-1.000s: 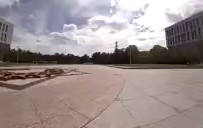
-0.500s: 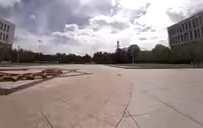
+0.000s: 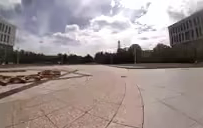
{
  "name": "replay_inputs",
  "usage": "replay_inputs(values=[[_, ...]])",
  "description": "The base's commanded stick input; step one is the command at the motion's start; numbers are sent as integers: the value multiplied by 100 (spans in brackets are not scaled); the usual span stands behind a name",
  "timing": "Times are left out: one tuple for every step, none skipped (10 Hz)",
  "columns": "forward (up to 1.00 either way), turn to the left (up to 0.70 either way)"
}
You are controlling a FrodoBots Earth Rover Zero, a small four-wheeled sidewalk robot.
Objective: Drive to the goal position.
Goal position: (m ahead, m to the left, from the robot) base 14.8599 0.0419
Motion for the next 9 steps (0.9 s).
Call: replay_inputs(values=[[100, 0], [100, 0], [100, 0], [100, 0], [100, 0], [100, 0], [100, 0], [100, 0], [100, -13]])
